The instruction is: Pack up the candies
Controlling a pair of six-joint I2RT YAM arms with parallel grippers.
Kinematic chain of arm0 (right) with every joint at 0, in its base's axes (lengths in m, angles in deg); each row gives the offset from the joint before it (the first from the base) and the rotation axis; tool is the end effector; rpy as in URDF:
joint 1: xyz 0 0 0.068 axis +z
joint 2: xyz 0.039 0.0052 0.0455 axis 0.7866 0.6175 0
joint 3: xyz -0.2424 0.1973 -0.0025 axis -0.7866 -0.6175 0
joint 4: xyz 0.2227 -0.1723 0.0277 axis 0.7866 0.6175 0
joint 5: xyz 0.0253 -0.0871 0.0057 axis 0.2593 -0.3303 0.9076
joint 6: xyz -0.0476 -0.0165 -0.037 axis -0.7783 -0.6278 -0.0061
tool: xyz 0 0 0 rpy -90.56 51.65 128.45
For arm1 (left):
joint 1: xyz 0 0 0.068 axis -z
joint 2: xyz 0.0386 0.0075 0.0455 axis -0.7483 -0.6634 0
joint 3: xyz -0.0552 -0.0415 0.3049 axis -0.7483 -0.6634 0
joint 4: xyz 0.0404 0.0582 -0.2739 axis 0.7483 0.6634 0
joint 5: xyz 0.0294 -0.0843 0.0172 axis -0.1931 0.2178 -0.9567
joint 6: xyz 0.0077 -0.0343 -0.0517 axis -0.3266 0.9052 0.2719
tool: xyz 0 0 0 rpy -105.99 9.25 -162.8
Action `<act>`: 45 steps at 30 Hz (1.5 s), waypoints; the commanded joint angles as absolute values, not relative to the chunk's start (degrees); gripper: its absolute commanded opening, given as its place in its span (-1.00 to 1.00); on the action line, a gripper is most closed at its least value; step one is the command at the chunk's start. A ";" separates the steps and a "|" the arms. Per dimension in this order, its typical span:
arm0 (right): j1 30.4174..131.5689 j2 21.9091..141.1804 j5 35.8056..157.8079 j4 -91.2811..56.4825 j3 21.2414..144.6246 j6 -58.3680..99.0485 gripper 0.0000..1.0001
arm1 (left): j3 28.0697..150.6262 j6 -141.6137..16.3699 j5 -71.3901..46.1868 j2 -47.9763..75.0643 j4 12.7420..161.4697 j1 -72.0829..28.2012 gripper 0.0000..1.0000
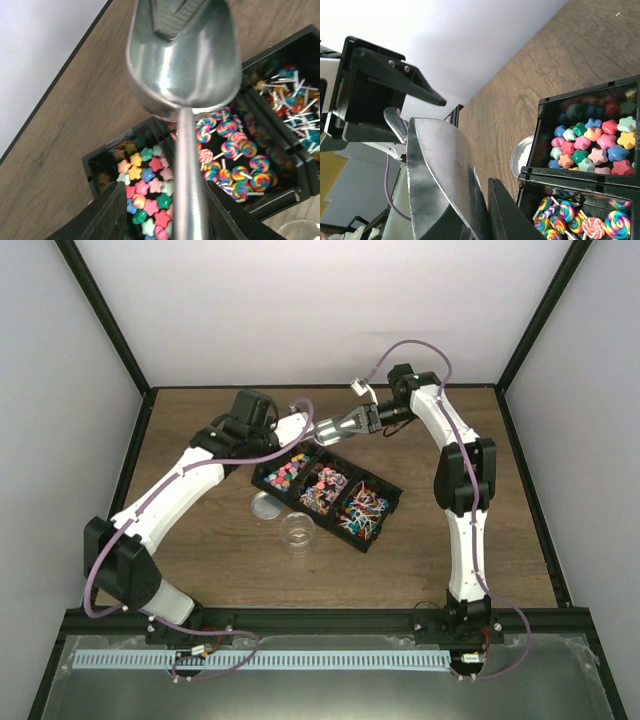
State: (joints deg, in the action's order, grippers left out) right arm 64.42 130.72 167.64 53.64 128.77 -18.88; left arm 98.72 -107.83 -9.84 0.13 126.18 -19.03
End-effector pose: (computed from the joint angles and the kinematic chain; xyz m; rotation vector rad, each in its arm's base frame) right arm 0.4825 0.1552 0.2822 -0.9758 1.9665 1.7302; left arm 0.3208 -0.1914 0.3597 1.2995 1.9374 -0.1885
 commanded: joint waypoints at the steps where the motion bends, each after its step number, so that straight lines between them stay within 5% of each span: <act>1: 64.34 130.68 170.50 55.17 131.21 -20.24 -0.99 | 93.52 -107.85 -2.22 5.10 117.85 -19.09 -0.15; 17: 64.91 130.10 171.44 55.80 129.56 -21.72 -0.99 | 92.96 -108.92 -0.39 3.55 113.72 -19.08 -0.60; 26: 65.04 130.37 171.74 55.79 129.64 -21.90 -0.99 | 93.02 -109.56 -0.68 2.77 113.65 -19.08 -0.63; 31: 65.03 130.48 171.74 56.14 129.71 -22.37 -0.98 | 94.08 -109.52 -0.05 2.15 114.26 -19.09 -0.87; 32: 65.03 130.46 171.66 56.06 129.78 -22.17 -0.87 | 94.23 -109.44 -0.16 2.04 114.57 -19.10 -0.91; 35: 64.84 130.37 170.07 54.29 129.82 -19.84 0.25 | 95.60 -109.18 -1.07 2.09 117.77 -19.08 -0.92; 37: 63.99 130.09 168.60 51.58 129.51 -16.79 0.63 | 96.34 -108.74 -2.06 2.76 122.60 -19.17 -0.92; 41: 62.05 127.98 162.80 40.79 125.46 -9.27 0.91 | 96.93 -106.61 -5.17 5.37 130.92 -20.25 -0.92; 45: 62.41 123.22 149.11 26.77 115.79 -5.16 0.90 | 99.63 -103.12 -10.03 4.67 139.38 -21.69 -0.92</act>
